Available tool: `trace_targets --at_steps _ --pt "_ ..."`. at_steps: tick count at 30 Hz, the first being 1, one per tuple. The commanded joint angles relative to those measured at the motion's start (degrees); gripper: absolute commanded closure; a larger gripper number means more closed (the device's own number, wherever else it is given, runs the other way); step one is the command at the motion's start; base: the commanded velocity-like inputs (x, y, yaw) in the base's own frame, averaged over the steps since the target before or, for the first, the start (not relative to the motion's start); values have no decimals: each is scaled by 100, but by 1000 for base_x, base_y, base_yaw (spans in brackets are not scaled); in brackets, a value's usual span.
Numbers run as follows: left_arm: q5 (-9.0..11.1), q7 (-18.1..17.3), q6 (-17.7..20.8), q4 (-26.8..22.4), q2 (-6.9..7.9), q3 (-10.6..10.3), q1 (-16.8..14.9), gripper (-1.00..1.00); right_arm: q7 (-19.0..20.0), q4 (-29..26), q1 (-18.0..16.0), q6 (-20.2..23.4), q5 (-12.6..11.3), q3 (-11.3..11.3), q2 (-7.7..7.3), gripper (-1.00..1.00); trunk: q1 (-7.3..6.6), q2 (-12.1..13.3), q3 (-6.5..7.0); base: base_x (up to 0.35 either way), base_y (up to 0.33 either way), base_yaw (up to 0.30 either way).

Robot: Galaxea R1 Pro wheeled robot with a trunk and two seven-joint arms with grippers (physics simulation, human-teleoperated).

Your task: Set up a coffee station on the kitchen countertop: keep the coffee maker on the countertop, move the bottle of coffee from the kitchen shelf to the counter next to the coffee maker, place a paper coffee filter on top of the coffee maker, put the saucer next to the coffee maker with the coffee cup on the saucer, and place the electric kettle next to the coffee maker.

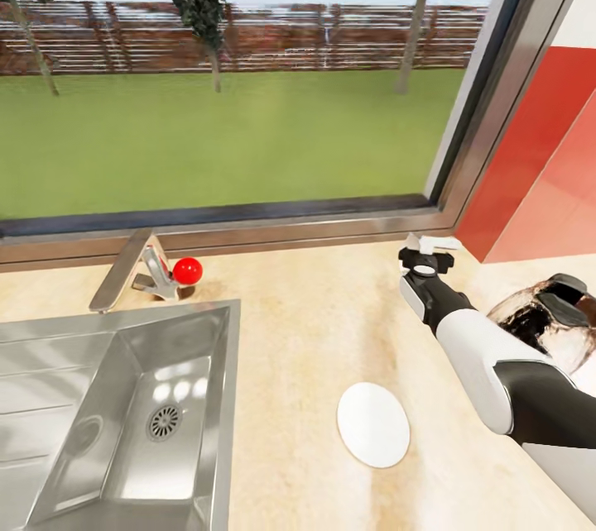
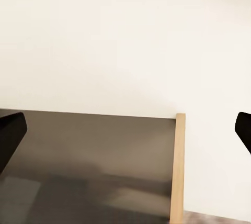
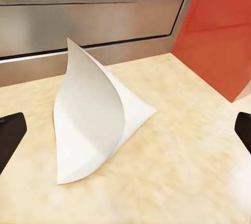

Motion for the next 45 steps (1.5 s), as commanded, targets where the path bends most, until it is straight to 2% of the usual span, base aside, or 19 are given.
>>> trace_targets --at_steps 1,8,17,24,29,35,45 --pt "18 8 -33 11 0 -1 -4 -100 -19 4 -4 -25 -3 14 -2 -100 3 -10 -18 0 0 0" --pt "18 8 -26 11 0 -1 -3 -100 -24 41 -1 -79 4 16 -11 -100 3 -10 -77 0 0 0" --pt "21 8 -26 11 -4 -1 0 -100 -24 99 -4 -102 9 6 -9 -100 3 -10 -88 0 0 0" --pt "20 8 -26 11 0 -1 5 -100 -19 -352 -9 -65 6 -1 -63 -100 3 -10 -88 0 0 0" --pt "21 8 -16 13 -3 -1 7 -100 -19 -473 -7 -69 6 1 -72 -100 3 -10 -88 0 0 0" --pt "26 8 -14 12 -1 -1 202 -100 -9 -351 -4 -83 12 31 -73 -100 3 -10 -88 0 0 0" --pt "25 7 -9 11 0 -1 242 -100 7 -130 -4 -90 6 33 -80 -100 3 -10 -88 5 0 0"
